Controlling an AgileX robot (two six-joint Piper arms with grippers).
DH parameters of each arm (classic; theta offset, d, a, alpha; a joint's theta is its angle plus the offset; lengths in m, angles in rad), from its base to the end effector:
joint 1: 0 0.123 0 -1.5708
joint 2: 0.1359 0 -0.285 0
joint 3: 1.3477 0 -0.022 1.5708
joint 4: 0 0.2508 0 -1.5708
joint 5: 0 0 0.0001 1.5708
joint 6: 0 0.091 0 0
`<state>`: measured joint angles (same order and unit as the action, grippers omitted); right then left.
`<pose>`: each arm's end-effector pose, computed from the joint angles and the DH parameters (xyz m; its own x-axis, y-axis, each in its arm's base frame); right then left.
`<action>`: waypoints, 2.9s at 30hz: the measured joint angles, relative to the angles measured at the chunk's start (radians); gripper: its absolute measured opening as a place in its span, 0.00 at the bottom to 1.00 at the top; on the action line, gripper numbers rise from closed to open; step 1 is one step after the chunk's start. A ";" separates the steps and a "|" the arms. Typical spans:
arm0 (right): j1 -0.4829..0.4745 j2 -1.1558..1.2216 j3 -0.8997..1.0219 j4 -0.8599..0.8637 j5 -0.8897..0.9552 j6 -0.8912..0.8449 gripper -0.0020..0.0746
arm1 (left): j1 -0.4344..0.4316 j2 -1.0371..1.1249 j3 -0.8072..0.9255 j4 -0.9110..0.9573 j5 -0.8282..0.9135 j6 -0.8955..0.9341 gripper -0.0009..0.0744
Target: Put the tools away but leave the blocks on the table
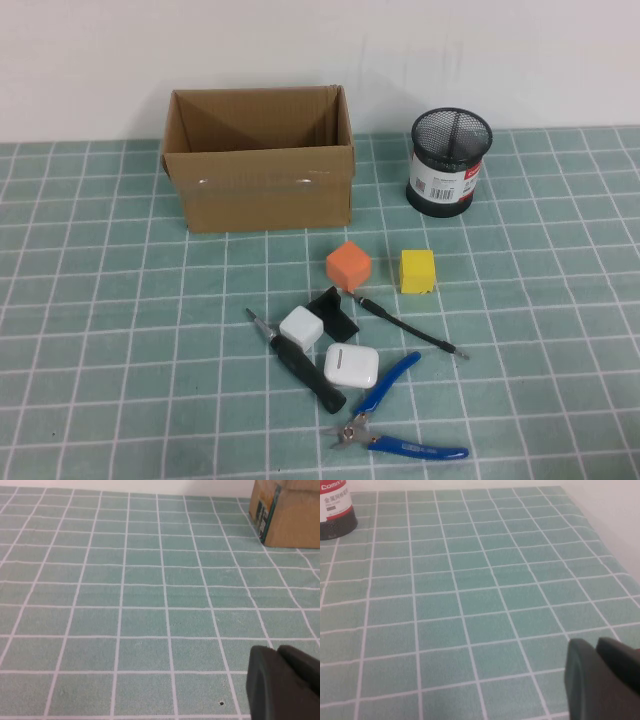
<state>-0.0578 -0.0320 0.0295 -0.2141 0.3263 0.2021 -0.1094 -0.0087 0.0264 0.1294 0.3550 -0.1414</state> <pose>0.0523 -0.0093 0.1762 -0.2274 0.0121 -0.9737 0.1236 0.9922 -0.0165 0.0534 -0.0017 0.1731 -0.2786 0.0105 -0.9603 0.0607 0.9981 -0.0067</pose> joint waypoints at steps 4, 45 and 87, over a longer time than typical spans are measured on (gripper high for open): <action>0.000 0.000 0.000 0.000 0.000 0.000 0.02 | 0.000 0.000 0.000 0.000 0.000 0.000 0.01; 0.000 0.000 0.000 0.000 0.000 0.000 0.02 | 0.000 0.000 0.002 -0.059 -0.104 -0.189 0.01; 0.000 0.000 0.000 0.000 0.000 0.000 0.02 | -0.082 1.209 -0.818 -0.523 0.660 0.238 0.01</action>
<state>-0.0578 -0.0320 0.0295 -0.2141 0.3263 0.2021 -0.1912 1.2001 -0.7916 -0.3935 1.0152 0.0963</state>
